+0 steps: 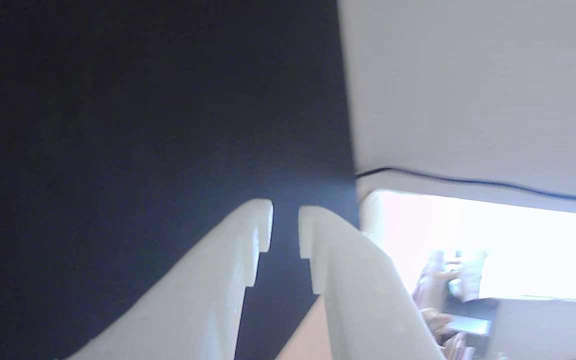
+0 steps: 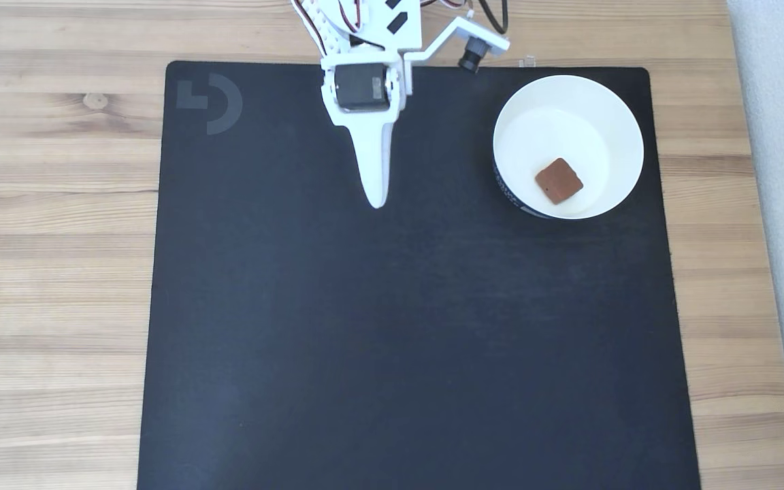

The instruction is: Pick up the toy and place it on the plate

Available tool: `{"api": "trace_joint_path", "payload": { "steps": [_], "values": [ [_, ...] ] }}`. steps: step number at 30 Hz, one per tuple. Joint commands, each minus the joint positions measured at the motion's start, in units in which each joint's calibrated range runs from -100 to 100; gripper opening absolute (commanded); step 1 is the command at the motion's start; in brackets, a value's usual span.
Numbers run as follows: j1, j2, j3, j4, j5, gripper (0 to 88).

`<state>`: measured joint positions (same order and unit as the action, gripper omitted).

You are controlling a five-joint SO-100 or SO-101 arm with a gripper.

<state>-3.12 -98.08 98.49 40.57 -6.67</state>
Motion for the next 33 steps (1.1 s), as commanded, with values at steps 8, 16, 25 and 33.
{"api": "trace_joint_path", "payload": {
  "steps": [8,16,25,33],
  "values": [
    [3.2,-1.3,1.0,12.4,0.5,2.5],
    [3.1,-1.3,1.0,12.9,3.9,2.5],
    [3.1,-1.3,1.0,12.9,3.8,2.7],
    [3.2,-1.3,1.0,12.8,3.6,2.6]
  ]
}}
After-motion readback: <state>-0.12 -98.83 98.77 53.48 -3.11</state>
